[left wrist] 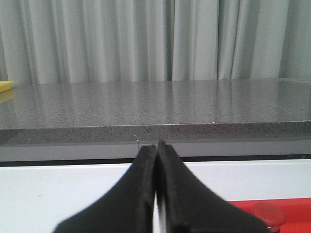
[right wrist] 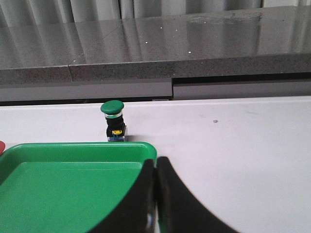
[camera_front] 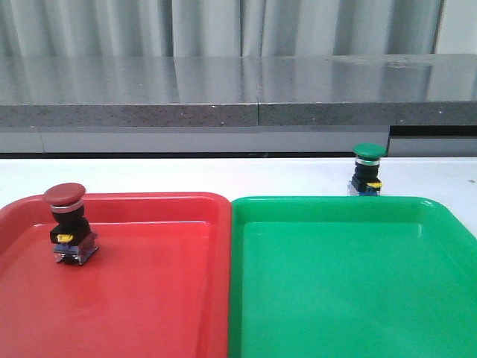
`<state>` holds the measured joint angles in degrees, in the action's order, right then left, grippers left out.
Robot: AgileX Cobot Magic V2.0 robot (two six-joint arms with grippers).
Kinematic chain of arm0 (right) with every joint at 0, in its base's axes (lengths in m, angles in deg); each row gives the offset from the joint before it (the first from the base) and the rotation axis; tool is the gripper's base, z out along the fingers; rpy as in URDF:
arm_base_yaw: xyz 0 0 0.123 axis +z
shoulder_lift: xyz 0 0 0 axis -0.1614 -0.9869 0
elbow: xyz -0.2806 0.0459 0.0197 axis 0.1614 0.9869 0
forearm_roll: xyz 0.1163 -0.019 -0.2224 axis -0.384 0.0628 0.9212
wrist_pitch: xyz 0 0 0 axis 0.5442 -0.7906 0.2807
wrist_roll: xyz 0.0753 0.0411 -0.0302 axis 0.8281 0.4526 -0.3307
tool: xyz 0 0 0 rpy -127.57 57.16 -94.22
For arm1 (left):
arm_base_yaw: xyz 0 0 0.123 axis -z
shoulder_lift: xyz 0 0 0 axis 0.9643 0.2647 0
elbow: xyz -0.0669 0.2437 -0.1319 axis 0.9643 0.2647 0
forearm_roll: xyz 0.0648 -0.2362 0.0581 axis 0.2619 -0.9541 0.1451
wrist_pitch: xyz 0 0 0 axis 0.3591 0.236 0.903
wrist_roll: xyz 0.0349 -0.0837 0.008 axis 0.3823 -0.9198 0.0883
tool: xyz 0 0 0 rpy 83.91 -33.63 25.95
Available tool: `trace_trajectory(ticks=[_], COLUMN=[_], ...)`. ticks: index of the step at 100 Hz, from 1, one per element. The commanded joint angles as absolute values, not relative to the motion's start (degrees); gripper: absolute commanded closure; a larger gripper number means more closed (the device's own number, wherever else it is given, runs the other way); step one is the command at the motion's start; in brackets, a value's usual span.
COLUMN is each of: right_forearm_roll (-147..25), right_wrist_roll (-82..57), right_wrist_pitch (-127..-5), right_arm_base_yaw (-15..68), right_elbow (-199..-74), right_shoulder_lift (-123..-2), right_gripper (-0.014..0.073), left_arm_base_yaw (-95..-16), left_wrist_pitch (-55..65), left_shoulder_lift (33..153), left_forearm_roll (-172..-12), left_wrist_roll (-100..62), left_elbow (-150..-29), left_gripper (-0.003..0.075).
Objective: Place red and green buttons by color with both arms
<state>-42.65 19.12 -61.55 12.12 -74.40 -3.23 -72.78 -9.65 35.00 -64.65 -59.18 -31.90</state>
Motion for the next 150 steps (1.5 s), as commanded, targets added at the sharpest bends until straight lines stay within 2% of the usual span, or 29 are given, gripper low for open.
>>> trace_trajectory(ticks=[1, 69, 99, 123, 150], right_forearm_roll=[-42.60, -41.79, -42.03, -43.38, -43.38], right_wrist_roll=[19.03, 18.88, 18.88, 18.98, 18.98], right_wrist_pitch=[-56.59, -56.53, -45.03, -60.21, -78.80], right_arm_base_yaw=[11.92, 11.92, 11.92, 11.92, 11.92], right_elbow=[-75.19, -75.19, -76.12, -86.48, -106.17], right_shoulder_lift=[-2.32, -2.32, -2.37, -5.20, -20.65], right_gripper=[0.0661, 0.0661, 0.0661, 0.0661, 0.0661], left_arm_base_yaw=[-72.89, -72.89, -72.89, -72.89, -72.89], left_wrist_pitch=[-14.34, -14.34, -14.34, -14.34, -14.34], left_shoulder_lift=[33.32, 33.32, 33.32, 33.32, 33.32], left_forearm_roll=[-65.17, -65.17, -65.17, -65.17, -65.17], left_wrist_roll=[-59.48, -59.48, -59.48, -59.48, -59.48], left_elbow=[-29.55, -29.55, -29.55, -29.55, -29.55], left_gripper=[0.0739, 0.0739, 0.0739, 0.0739, 0.0739])
